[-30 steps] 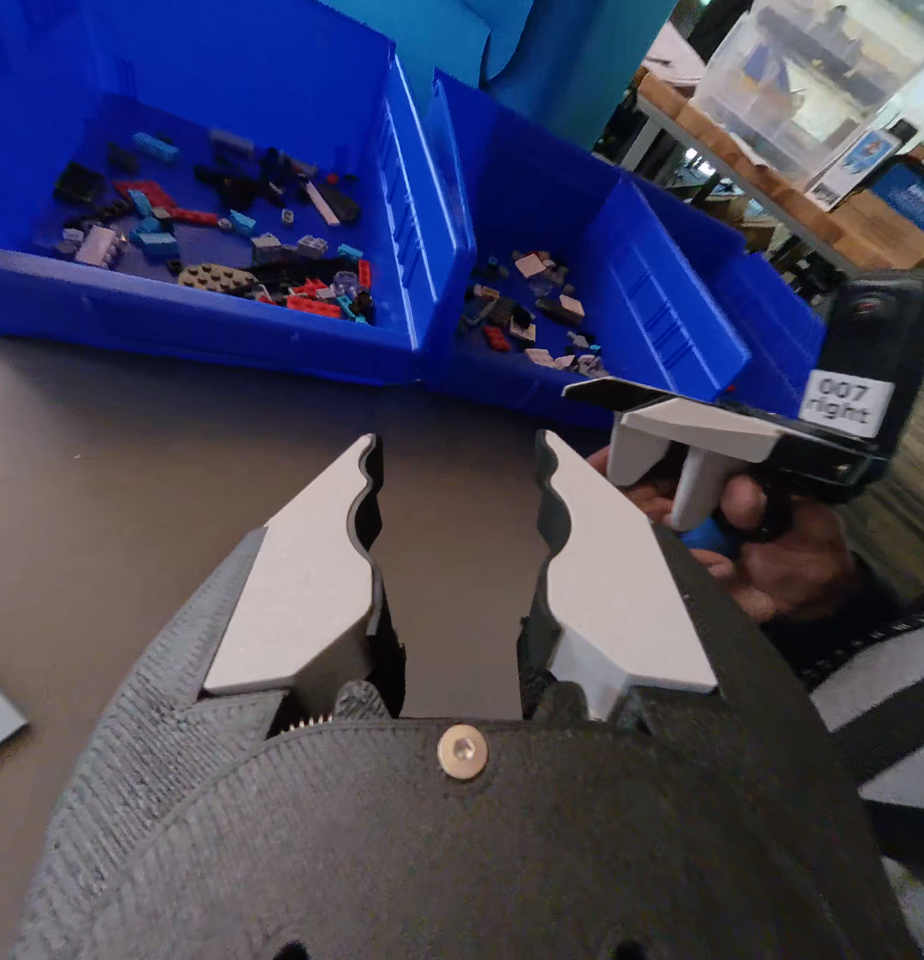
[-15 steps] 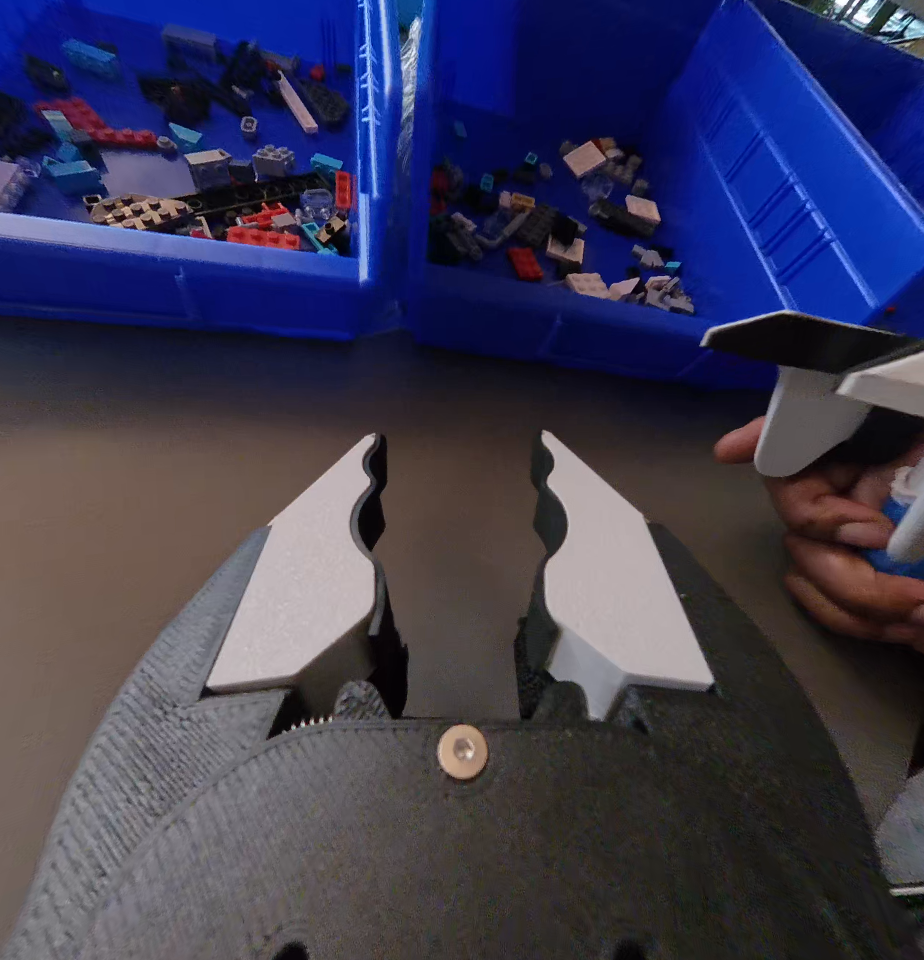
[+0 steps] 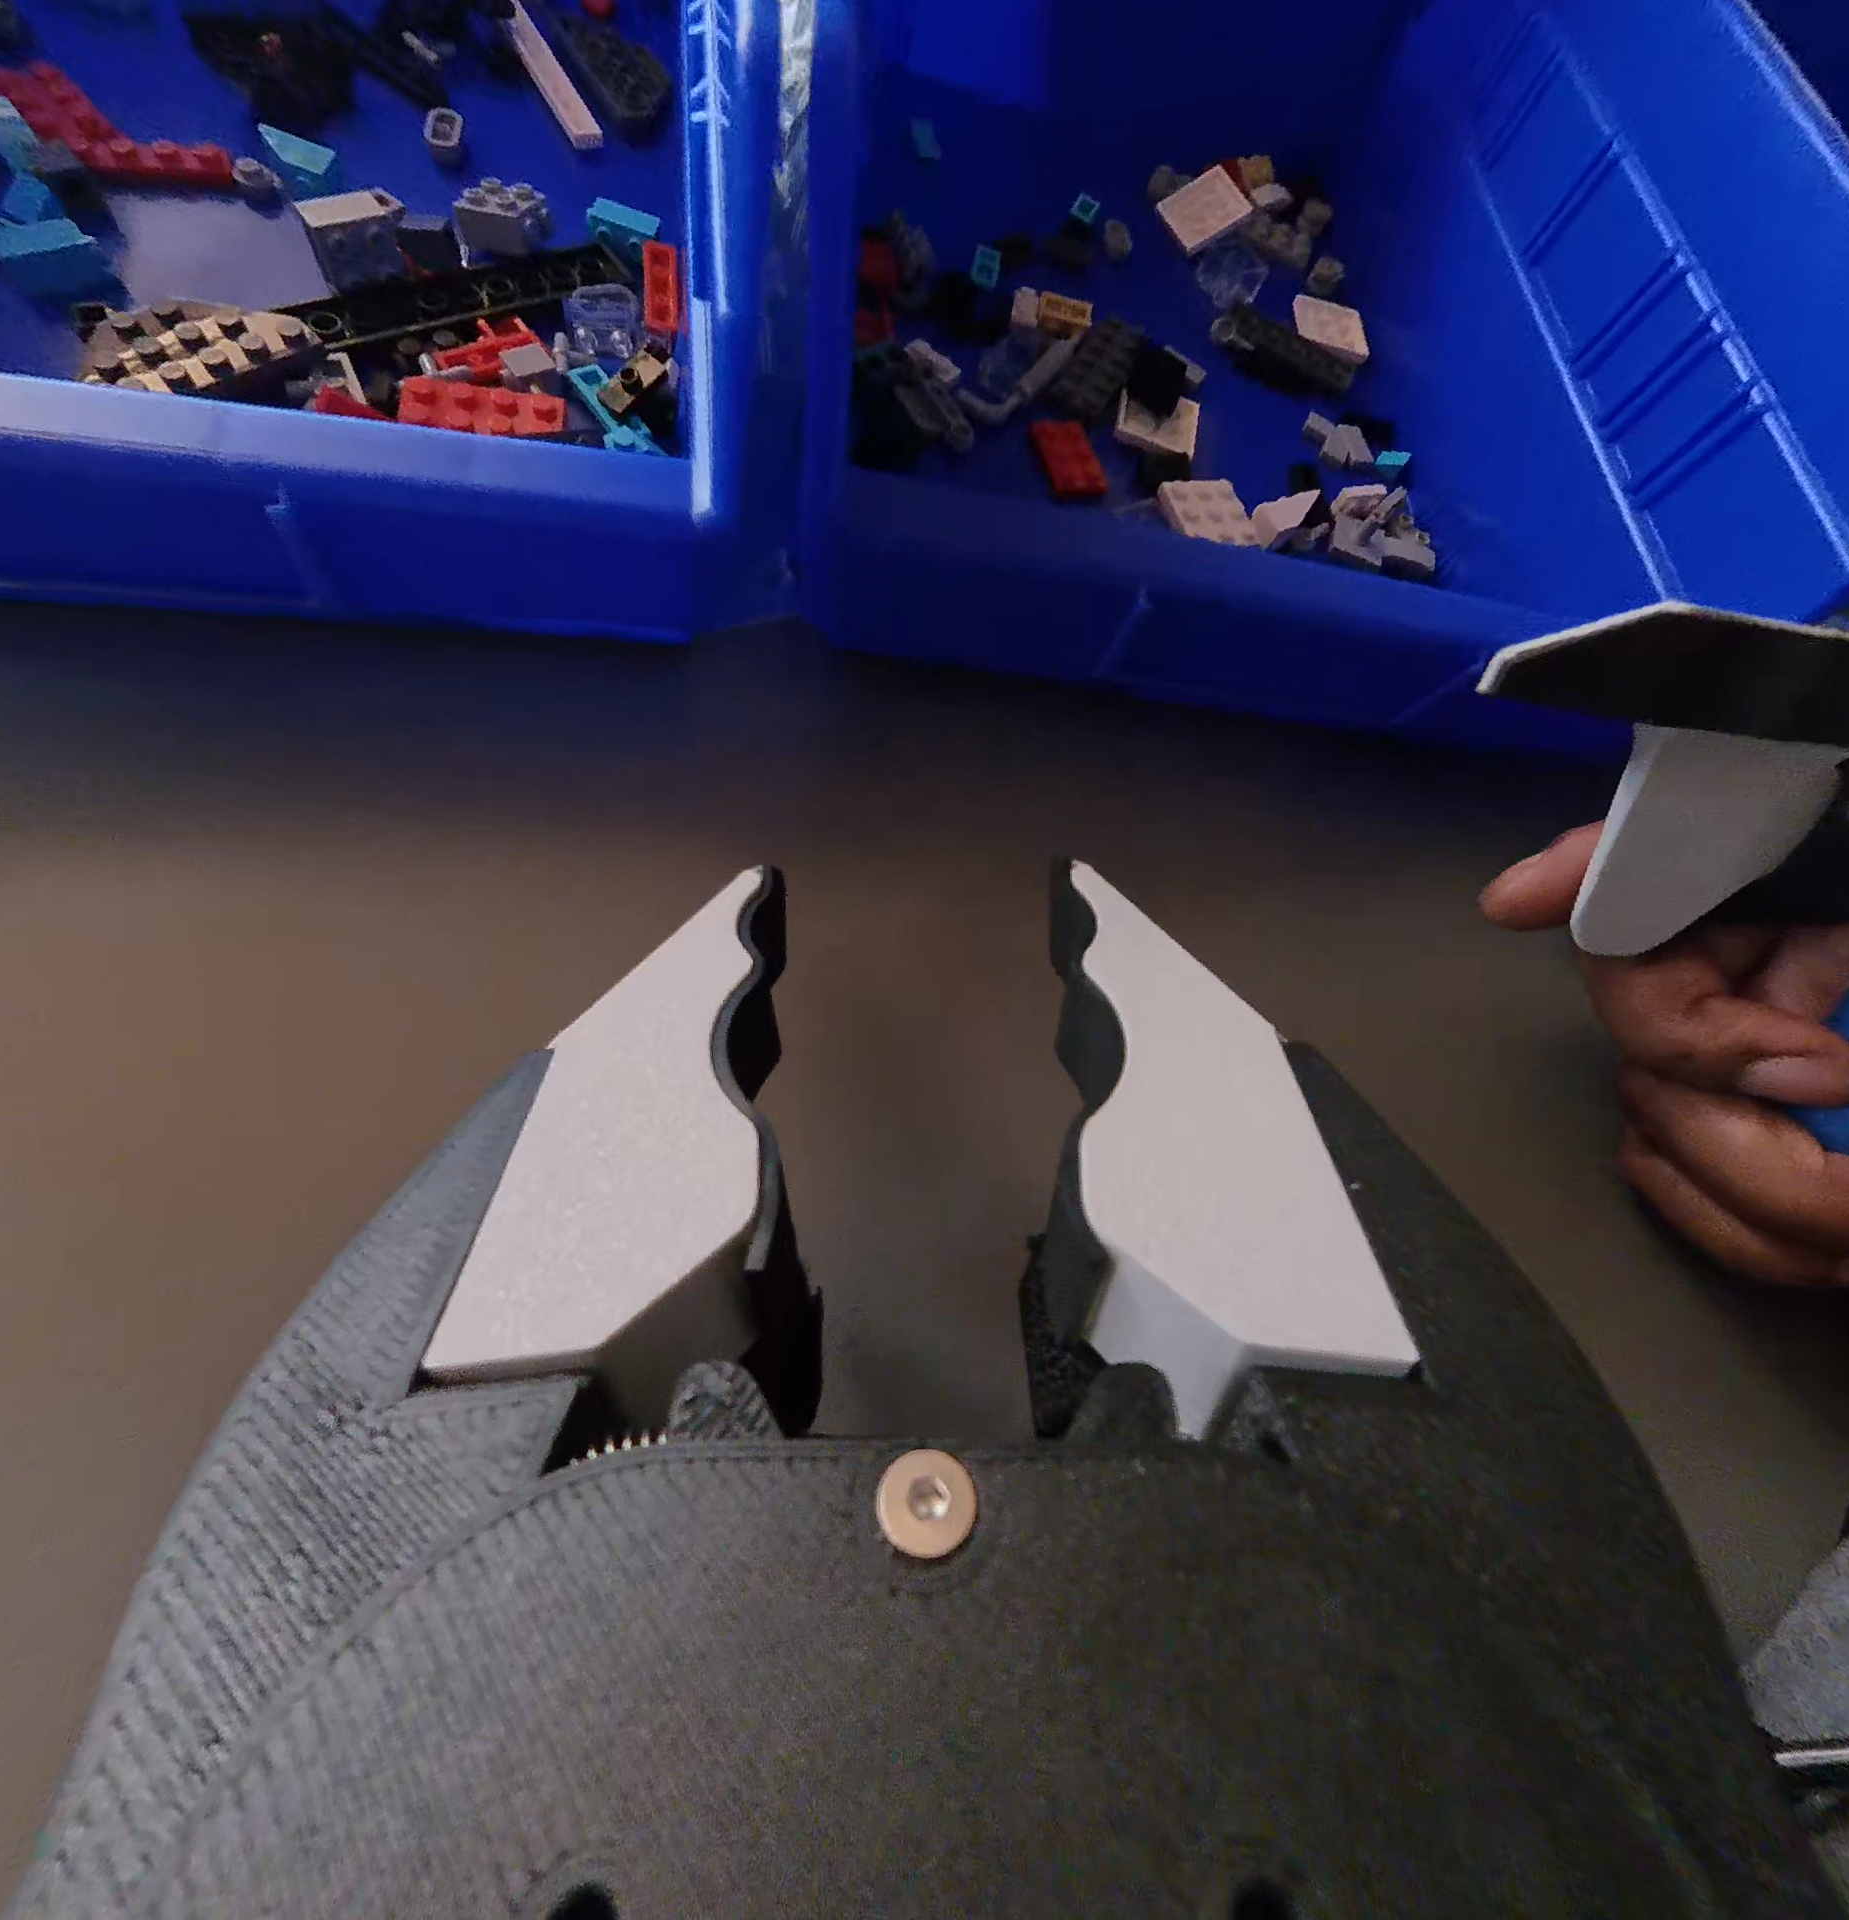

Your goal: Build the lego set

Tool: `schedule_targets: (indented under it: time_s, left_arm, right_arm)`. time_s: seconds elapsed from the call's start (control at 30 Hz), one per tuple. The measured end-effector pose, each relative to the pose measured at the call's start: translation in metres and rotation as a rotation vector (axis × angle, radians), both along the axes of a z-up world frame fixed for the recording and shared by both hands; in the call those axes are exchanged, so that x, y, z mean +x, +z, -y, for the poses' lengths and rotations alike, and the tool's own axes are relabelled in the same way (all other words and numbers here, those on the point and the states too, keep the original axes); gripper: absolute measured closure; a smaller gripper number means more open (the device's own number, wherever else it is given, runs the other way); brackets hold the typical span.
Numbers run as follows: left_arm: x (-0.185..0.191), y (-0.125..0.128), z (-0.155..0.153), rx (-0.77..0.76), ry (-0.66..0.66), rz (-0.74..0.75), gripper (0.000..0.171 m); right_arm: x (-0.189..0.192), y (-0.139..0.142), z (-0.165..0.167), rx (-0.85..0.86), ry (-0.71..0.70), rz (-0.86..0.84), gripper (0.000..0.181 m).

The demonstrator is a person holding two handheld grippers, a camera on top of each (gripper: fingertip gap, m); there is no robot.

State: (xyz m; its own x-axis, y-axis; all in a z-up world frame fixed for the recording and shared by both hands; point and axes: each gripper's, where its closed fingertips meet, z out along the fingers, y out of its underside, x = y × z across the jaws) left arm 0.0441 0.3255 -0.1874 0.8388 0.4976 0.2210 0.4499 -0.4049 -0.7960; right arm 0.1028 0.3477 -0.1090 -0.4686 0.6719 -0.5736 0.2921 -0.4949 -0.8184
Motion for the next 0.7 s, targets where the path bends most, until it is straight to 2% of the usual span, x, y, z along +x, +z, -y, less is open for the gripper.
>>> schedule_targets:
  time_s: [0.3,0.37,0.4,0.47,0.53,0.57,0.63,0.7]
  left_arm:
    - [0.001,-0.001,-0.001,-0.019,-0.003,-0.019,0.121]
    - [-0.001,0.008,-0.003,0.031,-0.001,-0.046,0.121]
    - [0.001,0.022,-0.008,0.088,-0.024,-0.061,0.124]
    - [0.01,0.065,-0.034,0.144,-0.165,-0.115,0.135]
    - [0.014,0.098,-0.07,0.044,-0.355,-0.231,0.143]
    - [0.017,0.098,-0.087,-0.057,-0.457,-0.218,0.146]
    - [0.027,0.087,-0.117,-0.19,-0.639,-0.091,0.143]
    - [0.031,0.066,-0.136,-0.323,-0.781,-0.038,0.147]
  right_arm:
    - [0.001,0.001,-0.001,-0.017,0.01,-0.006,0.136]
    - [0.001,0.002,-0.001,-0.022,0.012,-0.008,0.136]
    - [0.002,0.002,-0.001,-0.025,0.016,-0.008,0.136]
    - [0.002,0.003,-0.001,-0.032,0.019,-0.009,0.136]
    - [0.002,0.002,-0.001,-0.028,0.014,-0.008,0.136]
    - [0.001,0.002,0.0,-0.018,0.015,-0.006,0.135]
    - [0.001,0.001,0.001,-0.008,0.017,-0.005,0.135]
    - [0.003,0.002,0.0,-0.018,0.019,-0.008,0.135]
